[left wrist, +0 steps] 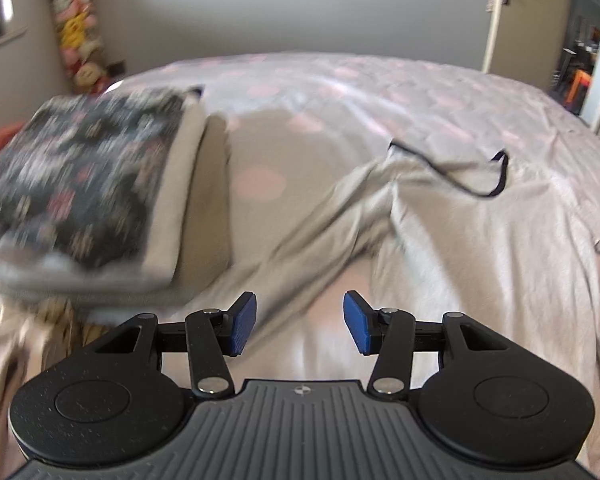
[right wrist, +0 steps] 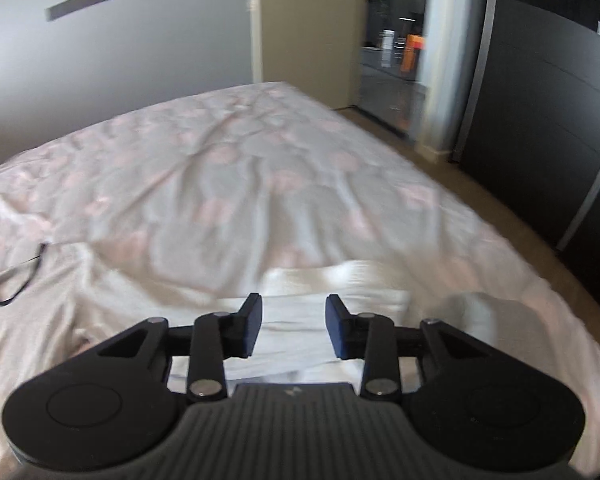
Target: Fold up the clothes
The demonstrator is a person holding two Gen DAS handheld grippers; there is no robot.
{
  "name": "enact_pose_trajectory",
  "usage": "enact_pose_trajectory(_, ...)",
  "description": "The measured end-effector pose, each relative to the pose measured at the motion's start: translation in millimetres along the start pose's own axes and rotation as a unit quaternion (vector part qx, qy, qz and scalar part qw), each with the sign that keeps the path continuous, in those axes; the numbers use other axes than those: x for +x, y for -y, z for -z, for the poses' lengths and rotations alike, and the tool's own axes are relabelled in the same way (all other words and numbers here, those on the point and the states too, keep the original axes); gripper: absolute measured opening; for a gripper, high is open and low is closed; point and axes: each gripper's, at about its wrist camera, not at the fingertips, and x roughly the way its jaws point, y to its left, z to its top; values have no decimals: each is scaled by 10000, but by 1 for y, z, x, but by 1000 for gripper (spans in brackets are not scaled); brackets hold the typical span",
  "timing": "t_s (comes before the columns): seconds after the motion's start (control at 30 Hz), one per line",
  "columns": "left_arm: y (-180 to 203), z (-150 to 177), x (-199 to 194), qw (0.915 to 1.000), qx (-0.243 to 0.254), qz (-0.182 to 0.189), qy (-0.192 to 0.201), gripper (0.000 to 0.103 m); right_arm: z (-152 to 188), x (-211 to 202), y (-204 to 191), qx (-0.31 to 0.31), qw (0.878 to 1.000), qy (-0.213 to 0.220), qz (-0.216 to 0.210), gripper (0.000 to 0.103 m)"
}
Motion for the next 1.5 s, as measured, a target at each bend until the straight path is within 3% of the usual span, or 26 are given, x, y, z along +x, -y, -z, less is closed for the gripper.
enact_pose_trajectory(0.3,8,-54,81,9988,203,431,101,47,27,65,-120,-740,9915,46,-1073,38)
enact_pose_trajectory(0.53,13,-72,150,9964,373,758,28,47,32,130,-173,-1088,9845,-52,-1373,38)
enact_pose_trajectory(0.6,10,-76,161,9959,372,830,12,34,32,142,-183,-1257,9824,-26,-1380,38)
enact_pose_trajectory(0.63,6,-79,165,9956,274,893,-10,21,32,147,-188,-1350,9813,-5,-1374,38)
enact_pose_trajectory(0.7,-3,-85,172,9952,92,974,-50,11,30,157,-196,-1529,9787,36,-1368,38)
enact_pose_trajectory(0.77,-10,-93,177,9966,75,816,-49,0,24,166,-204,-1626,9771,33,-1370,38)
enact_pose_trajectory(0.87,-20,-102,183,9981,113,612,-23,0,13,181,-214,-1650,9766,22,-1377,38)
enact_pose_trajectory(1.0,-21,-105,199,9980,329,329,-425,3,-2,198,-226,-1535,9771,-67,-1471,41)
enact_pose_trajectory(1.07,-24,-108,196,9982,243,492,-255,28,-8,206,-231,-1507,9767,-123,-1520,43)
enact_pose_trajectory(1.13,-21,-117,189,9972,147,739,-14,44,-16,211,-235,-1471,9767,-154,-1555,44)
enact_pose_trajectory(1.17,-20,-121,186,9962,98,862,106,47,-20,214,-237,-1468,9764,-156,-1573,44)
enact_pose_trajectory(1.4,21,-132,220,9909,502,1224,-257,46,-44,250,-260,-1586,9730,-275,-1654,45)
enact_pose_trajectory(1.5,27,-124,235,9894,496,1308,-384,31,-48,267,-266,-1588,9724,-337,-1673,45)
